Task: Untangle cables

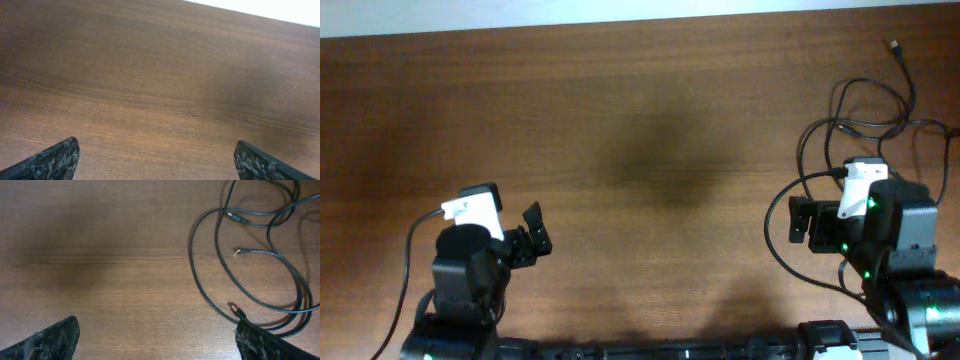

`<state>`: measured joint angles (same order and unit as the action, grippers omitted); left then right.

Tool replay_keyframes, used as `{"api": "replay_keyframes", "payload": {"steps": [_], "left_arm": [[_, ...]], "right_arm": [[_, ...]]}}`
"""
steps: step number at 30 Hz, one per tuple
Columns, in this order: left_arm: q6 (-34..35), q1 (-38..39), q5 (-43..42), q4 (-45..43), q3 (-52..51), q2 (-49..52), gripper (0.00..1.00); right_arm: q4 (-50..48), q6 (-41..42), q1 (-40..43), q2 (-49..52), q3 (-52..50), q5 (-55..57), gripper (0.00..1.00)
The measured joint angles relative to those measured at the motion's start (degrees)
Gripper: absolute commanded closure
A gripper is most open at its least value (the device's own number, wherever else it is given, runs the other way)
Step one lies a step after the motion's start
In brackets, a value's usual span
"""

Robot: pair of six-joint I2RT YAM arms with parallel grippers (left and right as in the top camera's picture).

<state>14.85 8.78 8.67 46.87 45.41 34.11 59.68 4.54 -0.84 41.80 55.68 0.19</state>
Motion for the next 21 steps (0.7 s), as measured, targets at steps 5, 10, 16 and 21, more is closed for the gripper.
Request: {"api": "replay_keyframes", "payload": {"steps": [5,10,16,21], "left_arm": [[0.2,0.0,0.0,0.5,0.0,-0.7,0.01],[0.2,0.0,0.2,0.5,-0.1,-0.7,0.01],[0.2,0.0,0.2,0.5,-0.1,-0.7,0.01],[0.4,0.0,0.2,0.5,-0.1,-0.7,0.01]], "right_arm": [[-0.1,0.0,0.0,0.4,-0.1,0.0,0.01],[-0.1,0.0,0.0,2.2,-0.2,0.0,0.01],[-0.1,0.0,0.0,5.7,-0.2,0.0,0.01],[-0.2,0.0,0.0,10.2,-0.3,0.0,0.01]]}}
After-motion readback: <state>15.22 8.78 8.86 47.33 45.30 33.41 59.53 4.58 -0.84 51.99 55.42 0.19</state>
